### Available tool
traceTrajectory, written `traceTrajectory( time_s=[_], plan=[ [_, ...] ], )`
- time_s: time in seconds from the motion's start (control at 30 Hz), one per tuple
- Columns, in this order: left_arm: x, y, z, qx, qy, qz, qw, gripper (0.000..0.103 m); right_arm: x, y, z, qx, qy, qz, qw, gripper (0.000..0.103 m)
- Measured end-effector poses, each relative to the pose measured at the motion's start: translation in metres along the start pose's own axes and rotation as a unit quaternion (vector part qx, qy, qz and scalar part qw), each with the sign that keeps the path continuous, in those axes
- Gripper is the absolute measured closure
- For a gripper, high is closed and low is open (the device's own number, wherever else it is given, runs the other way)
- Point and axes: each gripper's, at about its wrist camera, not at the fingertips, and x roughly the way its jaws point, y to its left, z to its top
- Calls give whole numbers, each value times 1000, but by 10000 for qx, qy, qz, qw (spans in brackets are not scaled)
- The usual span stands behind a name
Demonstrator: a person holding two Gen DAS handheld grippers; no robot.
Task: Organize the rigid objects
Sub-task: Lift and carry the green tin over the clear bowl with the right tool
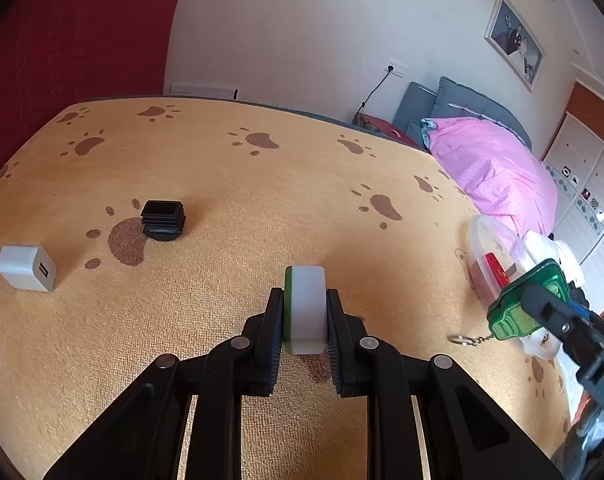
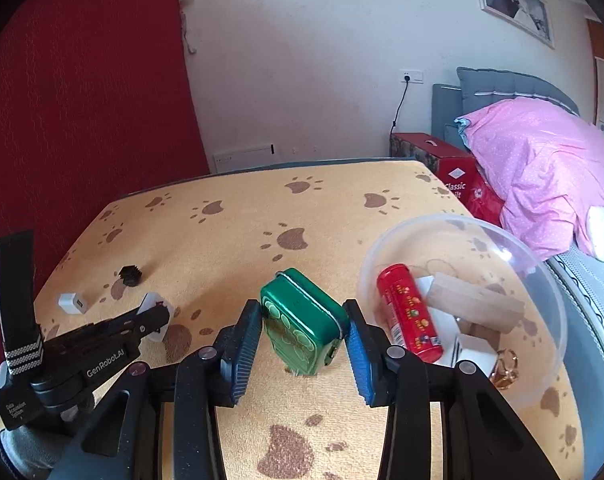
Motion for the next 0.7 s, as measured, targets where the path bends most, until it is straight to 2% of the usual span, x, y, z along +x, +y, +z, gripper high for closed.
traceTrajectory(
  time_s=[0.03, 0.17, 0.3, 0.6, 0.7],
  plan=[
    [0, -1, -1, 1, 15, -36, 10000, 83, -2, -5, 2, 43, -42, -56, 10000, 71],
    [0, -8, -4, 74, 59, -125, 9999, 83, -6, -24, 9, 235, -160, -276, 9992, 71],
    [-1, -13, -6, 135, 69, -152, 9998, 83, -8, -37, 7, 357, -118, -293, 9989, 71],
    [-1, -16, -7, 145, 73, -151, 9998, 83, 8, -40, -25, 593, 493, 122, 9969, 70],
    [-2, -16, -8, 157, 72, -159, 9997, 83, 14, -32, -27, 514, 523, 203, 9971, 65]
  ],
)
